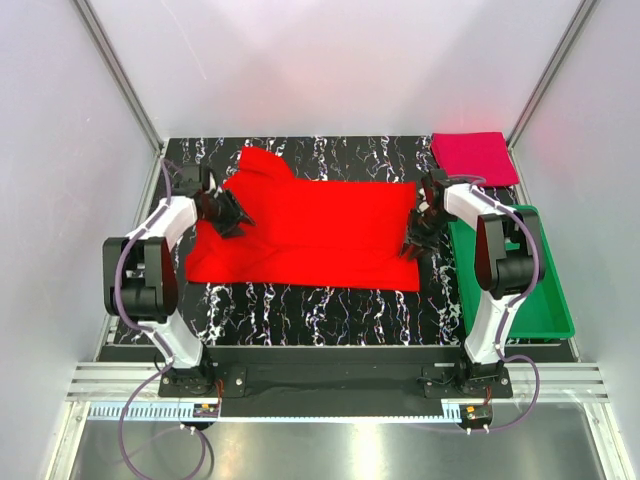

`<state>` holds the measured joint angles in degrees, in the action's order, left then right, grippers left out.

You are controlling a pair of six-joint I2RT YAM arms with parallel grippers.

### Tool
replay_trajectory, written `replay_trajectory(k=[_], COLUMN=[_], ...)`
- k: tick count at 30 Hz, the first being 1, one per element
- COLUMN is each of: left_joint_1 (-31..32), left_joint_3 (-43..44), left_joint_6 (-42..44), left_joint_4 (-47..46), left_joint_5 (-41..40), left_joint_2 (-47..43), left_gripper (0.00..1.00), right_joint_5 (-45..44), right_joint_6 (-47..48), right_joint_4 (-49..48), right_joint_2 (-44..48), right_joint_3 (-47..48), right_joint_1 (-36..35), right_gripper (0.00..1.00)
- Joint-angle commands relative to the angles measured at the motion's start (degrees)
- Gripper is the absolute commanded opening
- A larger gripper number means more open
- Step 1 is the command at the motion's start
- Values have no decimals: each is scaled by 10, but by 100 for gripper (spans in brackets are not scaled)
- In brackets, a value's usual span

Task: Fold and stack the t-shirts
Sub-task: Fold the tshirt

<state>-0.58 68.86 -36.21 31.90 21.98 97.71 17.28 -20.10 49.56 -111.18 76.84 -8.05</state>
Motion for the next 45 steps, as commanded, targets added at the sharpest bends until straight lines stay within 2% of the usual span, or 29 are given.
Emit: replay_trajectory(k=[1, 10, 16, 22, 29, 34, 39, 42, 43, 45], left_joint_1=[-6, -14, -21, -25, -43, -52, -51, -49, -50, -49], left_joint_3=[-39, -9, 4, -24, -142, -171, -121, -55, -38, 13], left_joint_6=[-46, -46, -41, -47, -47, -22, 6, 52, 62, 88], left_joint_4=[-21, -29, -25, -12, -5, 5, 43, 73, 73, 65], left_joint_5=[5, -40, -59, -55, -51, -54, -42, -60, -81, -95], left_joint_2=[44, 124, 131, 97, 17, -29, -82, -121, -121, -109], left_gripper=[45, 43, 43, 43, 43, 43, 45, 52, 59, 61], right_joint_5=[7, -4, -8, -19, -44, -33, -32, -26, -26, -23], right_joint_6=[4, 0, -8, -15, -12, -13, -13, -20, -27, -36], right_joint_4=[-17, -41, -61, -66, -51, -33, 3, 20, 21, 21], right_joint_2=[8, 24, 44, 48, 44, 67, 100, 100, 90, 70], right_joint_3=[4, -63, -129, -141, -122, -135, -108, -39, -19, 46], right_joint_1=[-11, -26, -41, -42, -42, -41, -41, -37, -32, -22], right_gripper=[36, 36, 36, 36, 38, 38, 39, 42, 44, 48])
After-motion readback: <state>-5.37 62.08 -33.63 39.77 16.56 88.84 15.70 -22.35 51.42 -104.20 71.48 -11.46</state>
